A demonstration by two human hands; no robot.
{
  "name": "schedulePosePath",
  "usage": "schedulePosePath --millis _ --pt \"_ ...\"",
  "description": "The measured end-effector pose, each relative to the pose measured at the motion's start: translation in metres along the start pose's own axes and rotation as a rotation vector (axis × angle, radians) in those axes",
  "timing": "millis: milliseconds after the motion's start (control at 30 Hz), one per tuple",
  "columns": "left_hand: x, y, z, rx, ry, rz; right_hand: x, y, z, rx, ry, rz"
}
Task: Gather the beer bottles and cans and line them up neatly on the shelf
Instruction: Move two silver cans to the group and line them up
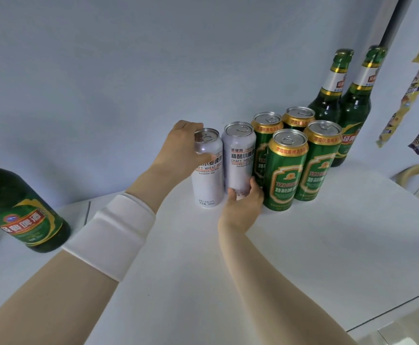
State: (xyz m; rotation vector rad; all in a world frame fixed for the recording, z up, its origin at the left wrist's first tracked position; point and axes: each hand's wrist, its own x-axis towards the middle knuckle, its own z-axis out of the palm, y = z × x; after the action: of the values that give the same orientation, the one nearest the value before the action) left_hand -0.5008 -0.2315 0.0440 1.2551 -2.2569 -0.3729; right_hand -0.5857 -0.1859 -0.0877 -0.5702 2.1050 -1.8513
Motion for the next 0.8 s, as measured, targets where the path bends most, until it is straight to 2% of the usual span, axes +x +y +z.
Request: schedulePosePath --millis 500,700,800 --pt "0.002 -0.001 0.008 -0.008 0.03 0.007 0.002 0.0 -0.001 -0.077 -0.04 -0.03" --pt "-0.034 0.002 0.007 0.061 0.016 -0.003 -0.031 0.002 -0.026 -0.322 -0.266 -0.18" --pt "-0.077 -0.007 0.004 0.257 -0.026 -0.033 -0.053 0.002 -0.051 -0.683 -0.482 -0.341"
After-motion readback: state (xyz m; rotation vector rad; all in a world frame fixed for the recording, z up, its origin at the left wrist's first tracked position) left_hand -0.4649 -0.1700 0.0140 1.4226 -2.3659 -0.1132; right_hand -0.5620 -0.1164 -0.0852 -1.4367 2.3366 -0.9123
